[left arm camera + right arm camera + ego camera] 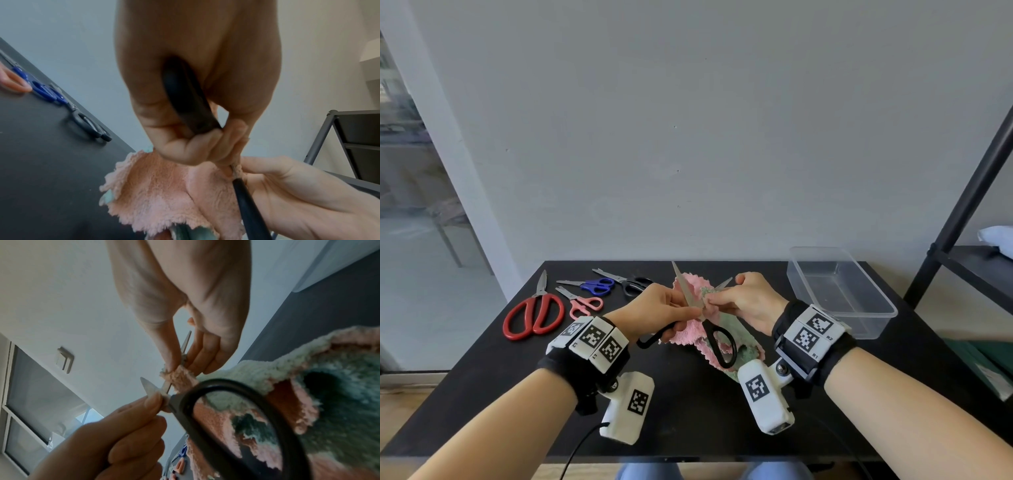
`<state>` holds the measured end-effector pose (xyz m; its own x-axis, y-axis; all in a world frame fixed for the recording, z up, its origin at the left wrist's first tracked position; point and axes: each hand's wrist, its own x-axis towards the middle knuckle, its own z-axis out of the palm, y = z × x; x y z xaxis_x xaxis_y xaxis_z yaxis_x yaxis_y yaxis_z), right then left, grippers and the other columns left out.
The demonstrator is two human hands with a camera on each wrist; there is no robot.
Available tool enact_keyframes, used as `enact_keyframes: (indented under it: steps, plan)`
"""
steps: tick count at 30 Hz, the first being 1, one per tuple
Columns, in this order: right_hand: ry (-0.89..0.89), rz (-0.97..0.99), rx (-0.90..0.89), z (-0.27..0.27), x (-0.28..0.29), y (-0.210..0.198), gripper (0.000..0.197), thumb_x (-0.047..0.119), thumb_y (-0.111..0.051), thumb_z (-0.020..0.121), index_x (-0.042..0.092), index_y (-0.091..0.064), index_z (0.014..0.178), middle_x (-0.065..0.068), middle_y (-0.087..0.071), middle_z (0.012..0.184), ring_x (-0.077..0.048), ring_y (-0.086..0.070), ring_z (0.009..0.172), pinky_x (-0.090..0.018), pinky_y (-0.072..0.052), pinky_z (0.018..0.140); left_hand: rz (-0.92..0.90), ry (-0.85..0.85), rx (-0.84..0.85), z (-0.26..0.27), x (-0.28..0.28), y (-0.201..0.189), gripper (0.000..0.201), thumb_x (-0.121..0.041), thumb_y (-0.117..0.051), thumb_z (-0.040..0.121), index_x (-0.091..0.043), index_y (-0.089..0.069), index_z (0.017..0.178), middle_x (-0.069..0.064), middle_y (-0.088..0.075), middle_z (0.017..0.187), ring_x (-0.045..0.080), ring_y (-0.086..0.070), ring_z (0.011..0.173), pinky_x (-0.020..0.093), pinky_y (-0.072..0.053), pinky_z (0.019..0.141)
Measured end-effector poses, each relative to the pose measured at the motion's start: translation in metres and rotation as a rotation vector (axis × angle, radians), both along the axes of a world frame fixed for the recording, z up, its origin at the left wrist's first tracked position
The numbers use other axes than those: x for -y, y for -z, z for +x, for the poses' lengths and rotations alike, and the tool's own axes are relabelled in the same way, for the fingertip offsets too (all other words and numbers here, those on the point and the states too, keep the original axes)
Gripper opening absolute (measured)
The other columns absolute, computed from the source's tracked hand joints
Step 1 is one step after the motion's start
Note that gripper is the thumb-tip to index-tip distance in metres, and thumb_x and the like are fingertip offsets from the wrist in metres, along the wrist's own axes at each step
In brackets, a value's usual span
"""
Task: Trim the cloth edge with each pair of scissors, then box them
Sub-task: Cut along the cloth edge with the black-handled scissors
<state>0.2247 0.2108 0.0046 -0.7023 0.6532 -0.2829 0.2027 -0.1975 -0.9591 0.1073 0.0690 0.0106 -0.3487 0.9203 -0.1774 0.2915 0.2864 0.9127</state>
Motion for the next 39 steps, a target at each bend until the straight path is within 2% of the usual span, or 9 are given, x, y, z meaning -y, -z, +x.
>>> enact_keyframes:
  steps: [3,12,18,21,24,30,34,36,39]
  plan:
    - [0.015,0.004,-0.015,0.0,-0.002,-0.001,0.101,-0.008,-0.077,0.071,-0.005,-0.01,0.147,-0.028,-0.056,0.125,-0.034,-0.063,0.109,-0.044,-0.051,0.097,-0.016,0.002,0.002,-0.001,0.003,0.002,0.015,-0.017,-0.064,0.09,-0.005,-0.071,0.085,0.0,-0.053,0.049,0.012,-0.044,0.039,0.021,-0.042,0.047]
    - [-0.024,-0.024,-0.037,0.004,-0.005,-0.007,0.094,-0.013,-0.07,0.077,-0.005,-0.008,0.147,-0.029,-0.059,0.117,-0.027,-0.066,0.087,-0.033,-0.054,0.079,-0.002,0.007,-0.004,-0.001,0.009,0.004,0.016,-0.018,-0.063,0.091,-0.014,-0.07,0.077,0.0,-0.052,0.049,0.011,-0.043,0.038,0.02,-0.042,0.048]
    - [-0.004,-0.035,-0.032,0.004,-0.004,-0.007,0.09,-0.014,-0.067,0.079,-0.007,-0.009,0.147,-0.026,-0.059,0.111,-0.03,-0.062,0.093,-0.032,-0.052,0.077,-0.01,0.016,-0.005,-0.004,0.012,0.005,0.019,-0.017,-0.065,0.089,-0.016,-0.07,0.072,0.002,-0.052,0.051,0.011,-0.043,0.037,0.019,-0.041,0.045]
    - [0.005,-0.039,-0.043,0.004,-0.004,-0.008,0.089,-0.015,-0.066,0.079,-0.006,-0.009,0.147,-0.027,-0.058,0.111,-0.028,-0.063,0.085,-0.031,-0.053,0.074,-0.016,0.018,-0.003,-0.004,0.014,0.006,0.02,-0.017,-0.065,0.089,-0.014,-0.07,0.071,0.003,-0.052,0.051,0.012,-0.043,0.037,0.02,-0.041,0.046]
    - [0.027,-0.045,-0.049,0.005,-0.006,-0.007,0.089,-0.016,-0.066,0.079,-0.006,-0.008,0.147,-0.033,-0.055,0.124,-0.025,-0.063,0.077,-0.031,-0.053,0.071,-0.024,0.015,-0.006,-0.005,0.016,0.007,0.019,-0.017,-0.065,0.089,-0.008,-0.069,0.074,0.002,-0.051,0.05,0.012,-0.042,0.037,0.02,-0.04,0.046]
    - [0.048,-0.025,-0.068,0.004,-0.009,-0.011,0.087,-0.015,-0.065,0.08,-0.006,-0.009,0.146,-0.033,-0.057,0.122,-0.025,-0.063,0.079,-0.03,-0.052,0.071,-0.032,0.015,-0.026,-0.009,0.018,0.0,0.02,-0.019,-0.065,0.089,-0.003,-0.068,0.077,0.001,-0.053,0.051,0.011,-0.043,0.037,0.019,-0.041,0.046]
    - [0.127,0.017,-0.092,0.013,-0.022,-0.013,0.074,-0.015,-0.066,0.079,-0.005,-0.023,0.138,-0.032,-0.054,0.125,-0.032,-0.062,0.093,-0.031,-0.053,0.07,-0.074,0.062,-0.024,-0.016,0.032,0.001,0.022,-0.022,-0.067,0.088,0.0,-0.072,0.084,0.001,-0.057,0.052,0.011,-0.044,0.039,0.019,-0.039,0.047]
    - [0.133,0.032,-0.117,0.018,-0.028,-0.016,0.062,-0.013,-0.067,0.079,0.0,-0.031,0.128,-0.033,-0.056,0.123,-0.03,-0.064,0.087,-0.03,-0.054,0.07,-0.092,0.08,-0.007,-0.021,0.04,0.003,0.02,-0.023,-0.068,0.086,-0.005,-0.075,0.086,0.002,-0.061,0.056,0.011,-0.044,0.04,0.02,-0.037,0.048]
    - [0.008,0.047,-0.106,0.021,-0.025,-0.021,0.058,-0.01,-0.068,0.08,0.0,-0.035,0.126,-0.022,-0.065,0.099,-0.022,-0.065,0.077,-0.026,-0.055,0.065,-0.105,0.091,-0.01,-0.024,0.042,-0.001,0.013,-0.022,-0.072,0.083,-0.015,-0.077,0.073,0.002,-0.063,0.06,0.011,-0.048,0.042,0.019,-0.039,0.05]
